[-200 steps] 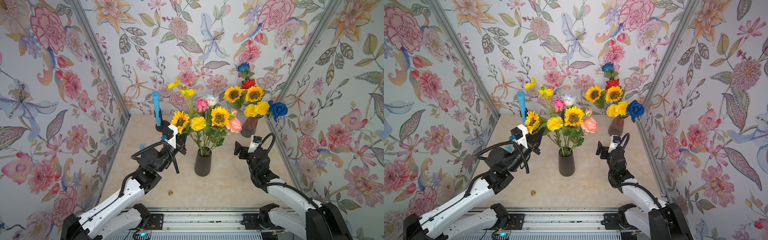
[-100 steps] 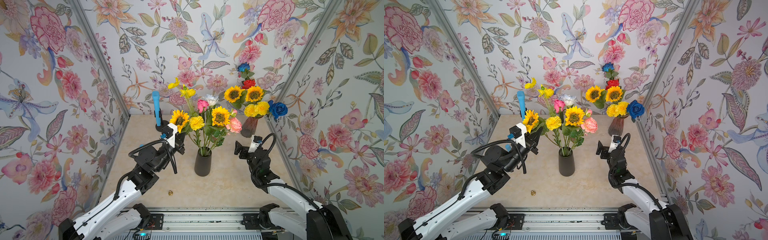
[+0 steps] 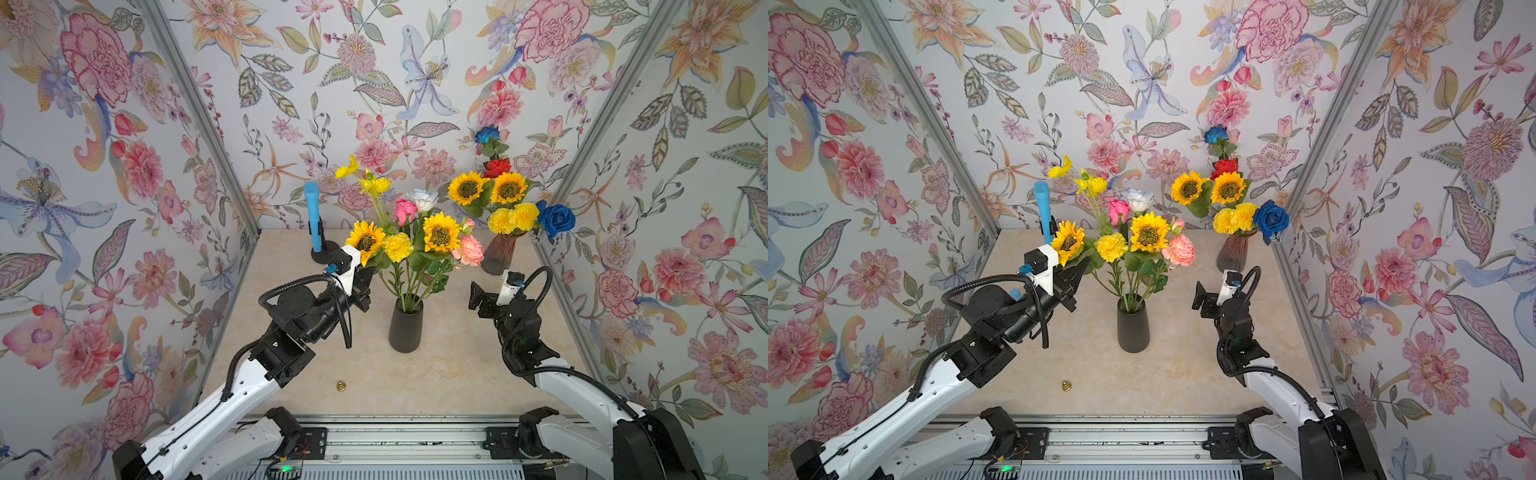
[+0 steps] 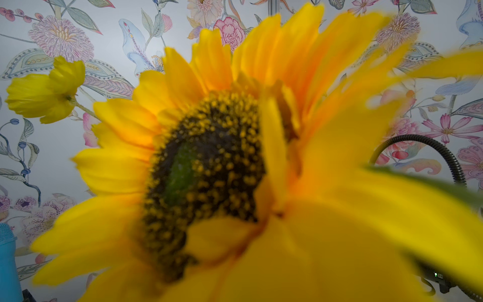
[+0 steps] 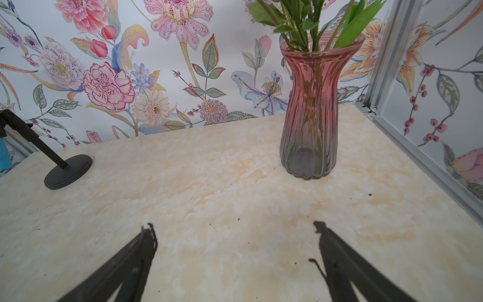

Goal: Pick out yellow flowers from the vase
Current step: Pick up the flower from the vase.

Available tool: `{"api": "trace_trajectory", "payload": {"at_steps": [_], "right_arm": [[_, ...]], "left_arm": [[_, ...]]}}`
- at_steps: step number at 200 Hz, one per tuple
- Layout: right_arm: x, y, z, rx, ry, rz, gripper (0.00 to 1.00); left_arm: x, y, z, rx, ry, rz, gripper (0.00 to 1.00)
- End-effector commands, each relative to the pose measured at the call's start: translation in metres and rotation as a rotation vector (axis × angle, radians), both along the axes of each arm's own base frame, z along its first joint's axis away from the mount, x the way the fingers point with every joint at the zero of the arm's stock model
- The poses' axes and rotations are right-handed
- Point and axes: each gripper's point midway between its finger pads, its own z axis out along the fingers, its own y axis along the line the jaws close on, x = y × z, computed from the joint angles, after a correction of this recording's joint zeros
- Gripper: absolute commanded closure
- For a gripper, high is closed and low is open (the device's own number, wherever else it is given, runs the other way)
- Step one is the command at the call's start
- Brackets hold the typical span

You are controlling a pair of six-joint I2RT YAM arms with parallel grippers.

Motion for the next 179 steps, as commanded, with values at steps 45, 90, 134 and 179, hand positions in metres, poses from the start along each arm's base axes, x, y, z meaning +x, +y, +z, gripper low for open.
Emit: {"api": "trace_trajectory", "payload": {"at_steps": [45, 90, 134, 179], "right_arm": [[0.002, 0.003, 0.012, 0.005, -0.028, 0.005, 0.00], [0.001, 0.006, 0.016, 0.009, -0.034, 0.022, 0.00], [0.000, 0.005, 0.017, 0.005, -0.037, 0.019, 0.00], [0.002, 0.005, 0.014, 0.003, -0.027, 0.019, 0.00]], "left_arm": [[-0.005, 0.015, 0.029, 0.007, -0.049, 0.051, 1.00], [-0.003, 0.006, 0.026, -0.003, -0.024, 0.018, 1.00], [0.004, 0.013, 0.024, 0.025, -0.001, 0.076, 1.00], [0.008, 0.037, 0.021, 0.007, 0.029, 0.174, 1.00]]}}
